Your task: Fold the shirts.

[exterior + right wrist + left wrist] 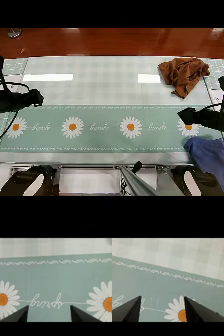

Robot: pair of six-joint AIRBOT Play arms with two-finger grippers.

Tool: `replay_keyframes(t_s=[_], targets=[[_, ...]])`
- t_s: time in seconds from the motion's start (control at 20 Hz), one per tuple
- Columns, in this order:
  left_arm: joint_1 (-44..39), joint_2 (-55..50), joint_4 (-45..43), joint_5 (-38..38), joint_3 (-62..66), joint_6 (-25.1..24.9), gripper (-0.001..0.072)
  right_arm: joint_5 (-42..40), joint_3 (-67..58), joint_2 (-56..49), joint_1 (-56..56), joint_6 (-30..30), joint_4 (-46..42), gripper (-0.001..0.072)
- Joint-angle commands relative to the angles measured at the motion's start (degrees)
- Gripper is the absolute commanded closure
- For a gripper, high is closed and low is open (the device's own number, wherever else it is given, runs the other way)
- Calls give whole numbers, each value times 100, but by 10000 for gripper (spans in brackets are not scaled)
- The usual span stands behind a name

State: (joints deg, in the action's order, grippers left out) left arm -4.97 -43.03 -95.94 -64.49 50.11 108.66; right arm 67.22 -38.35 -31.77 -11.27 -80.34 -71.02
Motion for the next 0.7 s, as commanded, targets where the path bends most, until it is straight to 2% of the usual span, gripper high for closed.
replay_keyframes(t_s=[0.0, 0.65], targets=[[7, -2, -2, -2, 7, 0, 87, 50, -2, 2, 0, 2, -4, 109], [7, -2, -2, -2, 7, 0, 87, -87, -4, 4, 0, 52, 111, 115]])
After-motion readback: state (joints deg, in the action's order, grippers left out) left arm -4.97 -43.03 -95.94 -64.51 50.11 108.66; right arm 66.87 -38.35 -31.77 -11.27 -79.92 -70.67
